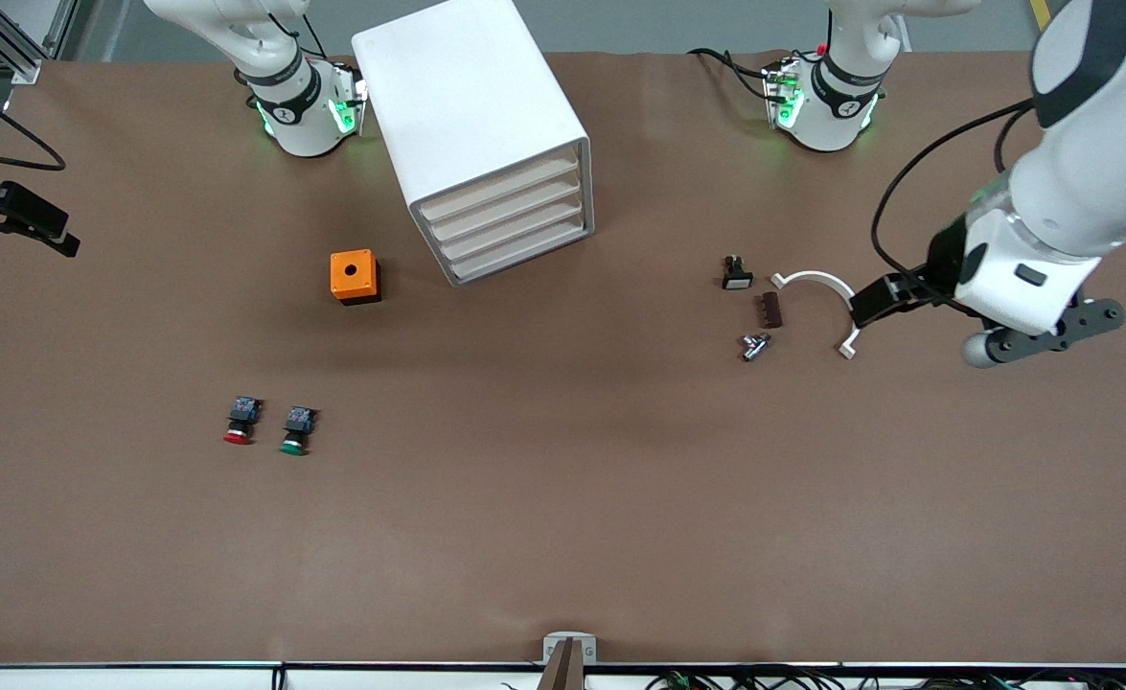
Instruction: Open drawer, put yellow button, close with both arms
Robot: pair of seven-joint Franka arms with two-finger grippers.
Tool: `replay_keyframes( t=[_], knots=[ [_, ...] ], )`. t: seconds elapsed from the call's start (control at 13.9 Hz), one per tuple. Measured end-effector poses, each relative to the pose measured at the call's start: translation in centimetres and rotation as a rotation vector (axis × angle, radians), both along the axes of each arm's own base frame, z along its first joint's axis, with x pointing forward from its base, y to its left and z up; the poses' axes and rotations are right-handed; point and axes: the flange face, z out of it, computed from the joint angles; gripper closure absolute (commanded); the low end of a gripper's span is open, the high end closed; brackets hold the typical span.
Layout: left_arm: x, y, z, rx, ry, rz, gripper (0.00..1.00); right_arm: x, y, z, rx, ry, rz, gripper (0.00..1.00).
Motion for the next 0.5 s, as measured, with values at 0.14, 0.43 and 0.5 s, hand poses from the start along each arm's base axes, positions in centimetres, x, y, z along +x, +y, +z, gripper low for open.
replay_keyframes(
  t=[0.14, 0.43, 0.5],
  knots=[
    [0.3, 2.1, -0.2, 0.0, 0.011, -0.049, 0.0, 0.0, 0.0, 0.3, -0.001, -0.006, -0.002, 0.0],
    [0.4, 6.1, -0.7, 0.011, 0.055, -0.121, 0.0, 0.3, 0.0, -0.1, -0.002, -0.001, -0.003, 0.0],
    [0.2, 6.9, -0.7, 0.015, 0.066, -0.13, 0.0, 0.5, 0.0, -0.4, -0.002, 0.005, -0.003, 0.0]
  ],
)
